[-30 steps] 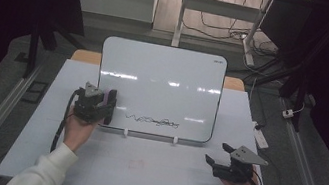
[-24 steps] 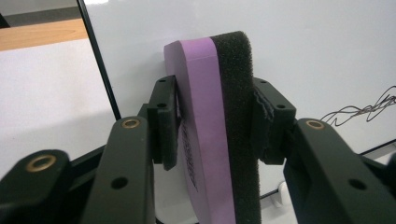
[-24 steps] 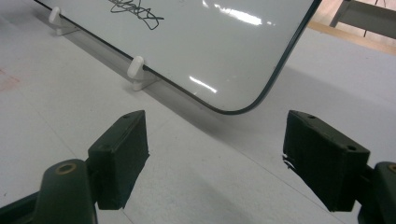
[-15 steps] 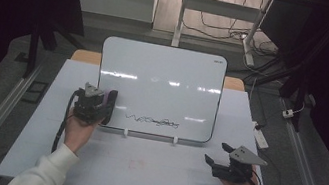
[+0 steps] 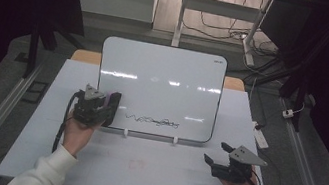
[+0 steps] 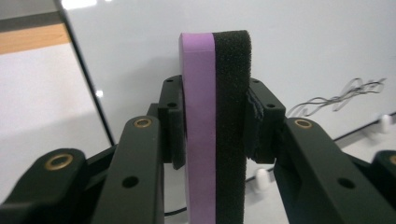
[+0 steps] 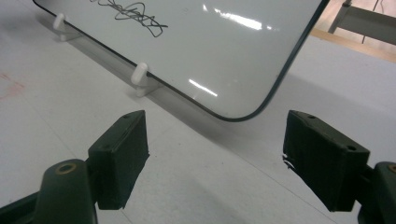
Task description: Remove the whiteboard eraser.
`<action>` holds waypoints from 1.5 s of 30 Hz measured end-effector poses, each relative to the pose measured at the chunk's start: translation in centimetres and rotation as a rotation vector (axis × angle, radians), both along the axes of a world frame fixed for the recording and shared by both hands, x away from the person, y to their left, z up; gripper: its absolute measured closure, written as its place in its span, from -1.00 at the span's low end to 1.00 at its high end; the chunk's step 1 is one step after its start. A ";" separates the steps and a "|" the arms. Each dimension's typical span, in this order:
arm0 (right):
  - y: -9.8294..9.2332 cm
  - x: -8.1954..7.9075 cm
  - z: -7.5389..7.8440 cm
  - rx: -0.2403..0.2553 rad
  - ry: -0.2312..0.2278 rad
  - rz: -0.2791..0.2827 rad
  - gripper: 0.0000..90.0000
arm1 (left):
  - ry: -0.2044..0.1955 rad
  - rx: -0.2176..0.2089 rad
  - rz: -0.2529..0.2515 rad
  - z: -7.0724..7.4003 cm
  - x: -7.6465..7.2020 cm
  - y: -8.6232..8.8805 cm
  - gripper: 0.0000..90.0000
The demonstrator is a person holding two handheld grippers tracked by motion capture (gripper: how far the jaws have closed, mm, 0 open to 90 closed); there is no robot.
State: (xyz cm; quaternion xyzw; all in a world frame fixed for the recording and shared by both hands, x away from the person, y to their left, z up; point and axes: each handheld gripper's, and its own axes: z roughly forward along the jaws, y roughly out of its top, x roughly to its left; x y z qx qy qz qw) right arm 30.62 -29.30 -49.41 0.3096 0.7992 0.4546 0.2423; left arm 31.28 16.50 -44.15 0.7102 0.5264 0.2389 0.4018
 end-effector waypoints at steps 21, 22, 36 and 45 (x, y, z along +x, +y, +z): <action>2.9 -0.4 1.0 0.072 0.012 0.077 -0.52 | -0.023 -0.112 -0.197 1.5 -1.8 -3.1 0.41; 3.2 -0.4 1.1 0.088 0.017 0.079 -0.52 | -0.023 -0.112 -0.202 1.5 -1.8 -3.2 0.41; 9.2 -0.2 1.9 0.138 0.069 0.153 -0.53 | -0.013 -0.098 -0.274 1.2 -1.4 -6.9 0.41; 12.1 -0.4 2.3 0.162 0.095 0.180 -0.58 | -0.016 -0.103 -0.308 1.1 -1.5 -8.6 0.40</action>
